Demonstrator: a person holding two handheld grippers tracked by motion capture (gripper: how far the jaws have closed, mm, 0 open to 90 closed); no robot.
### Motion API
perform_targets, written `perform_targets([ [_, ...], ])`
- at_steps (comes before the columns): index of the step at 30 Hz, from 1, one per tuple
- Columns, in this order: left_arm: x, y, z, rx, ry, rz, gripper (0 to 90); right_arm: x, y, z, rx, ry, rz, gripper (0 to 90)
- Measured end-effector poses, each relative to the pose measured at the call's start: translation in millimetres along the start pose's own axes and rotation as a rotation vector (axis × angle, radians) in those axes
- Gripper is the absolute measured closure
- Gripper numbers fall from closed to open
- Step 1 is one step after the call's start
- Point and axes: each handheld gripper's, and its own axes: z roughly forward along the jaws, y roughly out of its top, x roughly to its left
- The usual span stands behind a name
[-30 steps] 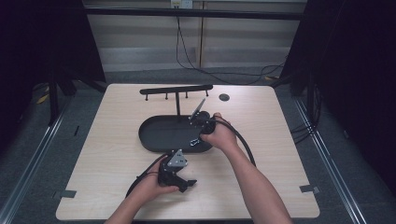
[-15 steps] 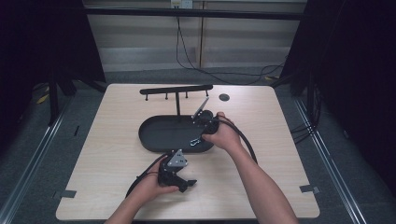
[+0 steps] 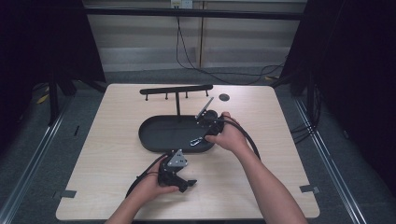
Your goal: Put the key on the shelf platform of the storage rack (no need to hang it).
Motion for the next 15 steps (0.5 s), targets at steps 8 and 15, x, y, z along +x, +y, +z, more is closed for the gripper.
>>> perform_targets([
  [8,0.1,0.0,0.0,0.0,-0.002,0.0,15.3,-0.1,-8.9,-6.1,-0.005,0.012,-0.003,43.5],
  [15,0.1,0.0,0.0,0.001,-0.003,0.0,15.3,0.2,-15.7,-11.8,-0.01,0.025,-0.012,42.1],
])
